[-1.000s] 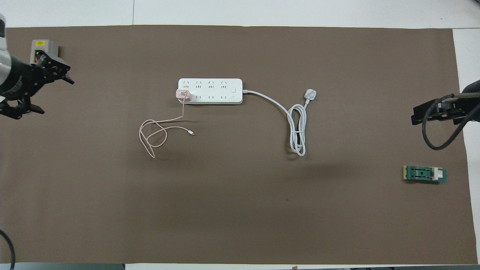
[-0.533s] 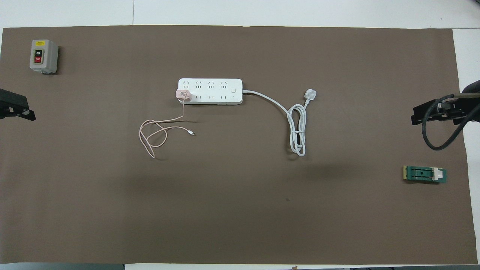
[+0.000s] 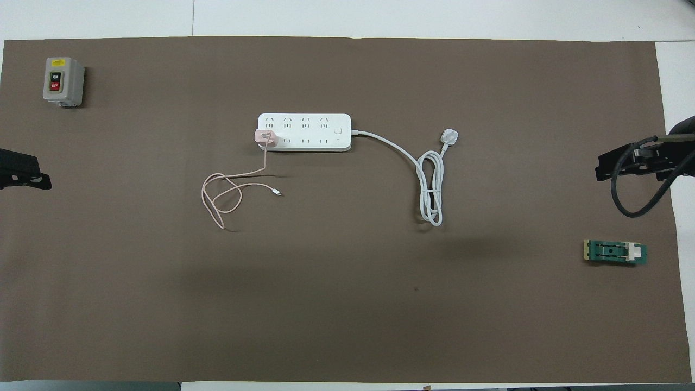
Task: Plug charger into power strip
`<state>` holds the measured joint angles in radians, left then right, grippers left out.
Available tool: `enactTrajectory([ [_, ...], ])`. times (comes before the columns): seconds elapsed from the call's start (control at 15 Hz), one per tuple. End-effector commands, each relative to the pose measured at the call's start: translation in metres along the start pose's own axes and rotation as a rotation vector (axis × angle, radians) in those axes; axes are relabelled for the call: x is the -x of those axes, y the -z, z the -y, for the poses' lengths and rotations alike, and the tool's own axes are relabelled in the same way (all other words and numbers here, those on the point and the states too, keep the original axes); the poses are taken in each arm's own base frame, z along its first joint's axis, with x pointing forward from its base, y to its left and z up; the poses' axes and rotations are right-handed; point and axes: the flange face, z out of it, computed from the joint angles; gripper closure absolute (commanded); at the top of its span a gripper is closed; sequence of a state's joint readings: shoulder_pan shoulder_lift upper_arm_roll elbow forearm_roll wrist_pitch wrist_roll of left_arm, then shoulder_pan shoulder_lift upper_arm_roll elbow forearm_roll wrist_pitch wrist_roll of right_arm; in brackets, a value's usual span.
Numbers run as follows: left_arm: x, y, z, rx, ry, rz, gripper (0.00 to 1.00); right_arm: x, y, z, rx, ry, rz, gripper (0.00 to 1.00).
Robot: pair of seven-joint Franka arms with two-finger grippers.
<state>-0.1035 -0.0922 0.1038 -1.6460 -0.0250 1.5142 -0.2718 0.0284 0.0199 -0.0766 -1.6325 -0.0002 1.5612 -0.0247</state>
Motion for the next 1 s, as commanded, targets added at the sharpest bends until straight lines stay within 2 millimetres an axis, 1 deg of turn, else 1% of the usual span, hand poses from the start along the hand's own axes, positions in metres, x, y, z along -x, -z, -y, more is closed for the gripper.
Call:
enactTrajectory([
  [0.0,0.006,-0.002,-0.013,0.01,-0.031,-0.015,0.0,0.006,0.002,-0.002,0.004,0.007,-0.007,0.0],
  [0.13,0.004,-0.005,-0.017,0.014,-0.087,-0.034,0.0,0.006,0.002,-0.003,0.003,0.005,-0.007,0.0],
  [0.27,0.006,-0.007,-0.023,0.011,-0.204,-0.03,0.0,0.005,0.002,-0.003,0.004,0.004,-0.005,0.0],
  [0.4,0.005,-0.009,-0.024,0.008,-0.218,-0.023,0.0,0.005,0.002,-0.003,0.004,0.005,-0.005,0.0],
  [0.67,-0.005,-0.025,-0.036,-0.001,-0.273,-0.003,0.0,0.005,0.002,-0.003,0.004,0.004,-0.005,0.0],
  [0.93,-0.009,-0.034,-0.041,-0.003,-0.329,0.002,0.0,0.005,0.002,-0.003,0.004,0.004,-0.005,0.0],
])
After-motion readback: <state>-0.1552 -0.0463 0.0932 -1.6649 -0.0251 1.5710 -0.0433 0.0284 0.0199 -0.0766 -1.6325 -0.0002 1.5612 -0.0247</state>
